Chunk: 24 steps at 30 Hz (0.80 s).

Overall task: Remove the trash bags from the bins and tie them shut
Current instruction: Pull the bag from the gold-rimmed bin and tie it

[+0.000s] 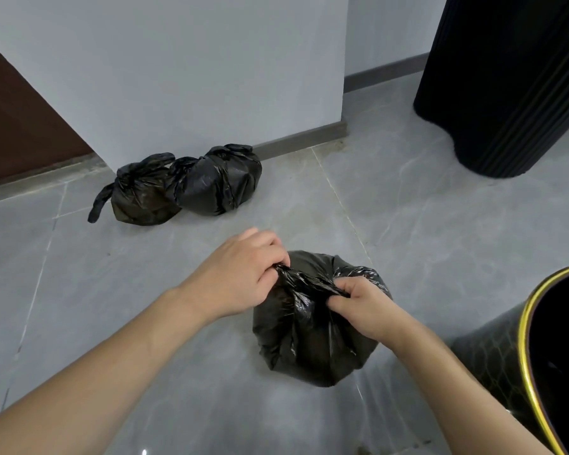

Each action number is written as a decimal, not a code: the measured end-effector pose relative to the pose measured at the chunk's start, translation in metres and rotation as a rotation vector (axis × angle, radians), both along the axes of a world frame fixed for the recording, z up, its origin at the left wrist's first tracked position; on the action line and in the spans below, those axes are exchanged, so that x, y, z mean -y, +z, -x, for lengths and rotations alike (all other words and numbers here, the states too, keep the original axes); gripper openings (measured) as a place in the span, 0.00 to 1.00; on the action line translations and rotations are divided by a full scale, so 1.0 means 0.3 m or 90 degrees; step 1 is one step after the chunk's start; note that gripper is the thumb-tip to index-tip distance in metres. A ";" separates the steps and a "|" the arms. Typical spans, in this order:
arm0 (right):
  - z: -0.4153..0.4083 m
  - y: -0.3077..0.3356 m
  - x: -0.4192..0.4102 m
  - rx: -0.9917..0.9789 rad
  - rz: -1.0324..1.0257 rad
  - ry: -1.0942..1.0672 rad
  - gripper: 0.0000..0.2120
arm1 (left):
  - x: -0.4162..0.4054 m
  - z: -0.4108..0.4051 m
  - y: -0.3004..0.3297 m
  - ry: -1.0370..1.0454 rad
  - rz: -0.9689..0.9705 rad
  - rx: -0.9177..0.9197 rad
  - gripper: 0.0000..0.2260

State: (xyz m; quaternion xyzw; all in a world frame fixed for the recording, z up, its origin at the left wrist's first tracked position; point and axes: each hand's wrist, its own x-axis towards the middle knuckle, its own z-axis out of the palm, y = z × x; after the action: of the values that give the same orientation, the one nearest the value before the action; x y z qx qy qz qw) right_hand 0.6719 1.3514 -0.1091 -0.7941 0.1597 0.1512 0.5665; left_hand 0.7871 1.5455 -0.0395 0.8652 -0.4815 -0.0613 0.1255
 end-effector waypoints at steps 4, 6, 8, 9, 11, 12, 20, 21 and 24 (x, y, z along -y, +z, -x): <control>-0.012 0.036 0.016 0.025 0.089 0.019 0.05 | 0.049 -0.009 0.013 0.041 0.063 -0.159 0.06; -0.019 0.052 0.018 0.039 0.037 -0.018 0.04 | 0.076 -0.014 0.022 0.038 0.069 -0.213 0.05; -0.019 0.061 0.020 0.019 -0.031 -0.083 0.03 | 0.094 -0.020 0.029 0.039 0.080 -0.261 0.04; -0.019 0.063 0.020 0.004 -0.070 -0.111 0.02 | 0.099 -0.021 0.032 0.040 0.088 -0.276 0.04; -0.016 0.070 0.018 -0.018 -0.134 -0.144 0.02 | 0.107 -0.021 0.039 0.044 0.101 -0.292 0.05; -0.013 0.078 0.016 -0.023 -0.151 -0.152 0.01 | 0.110 -0.022 0.039 0.046 0.110 -0.299 0.04; 0.007 0.148 -0.003 -0.028 -0.293 -0.036 0.12 | 0.136 -0.020 0.021 0.112 0.150 -0.410 0.09; 0.004 0.150 -0.010 -0.027 -0.274 -0.009 0.14 | 0.139 -0.018 0.013 0.121 0.151 -0.432 0.10; -0.008 0.155 -0.020 -0.038 -0.045 0.077 0.13 | 0.149 -0.009 -0.030 0.157 0.161 -0.514 0.10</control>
State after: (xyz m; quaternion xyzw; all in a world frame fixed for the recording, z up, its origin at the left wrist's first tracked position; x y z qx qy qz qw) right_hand 0.6742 1.3574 -0.0624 -0.7772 0.1225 0.2144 0.5788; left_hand 0.7898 1.5008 -0.0484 0.8008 -0.2908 -0.3193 0.4150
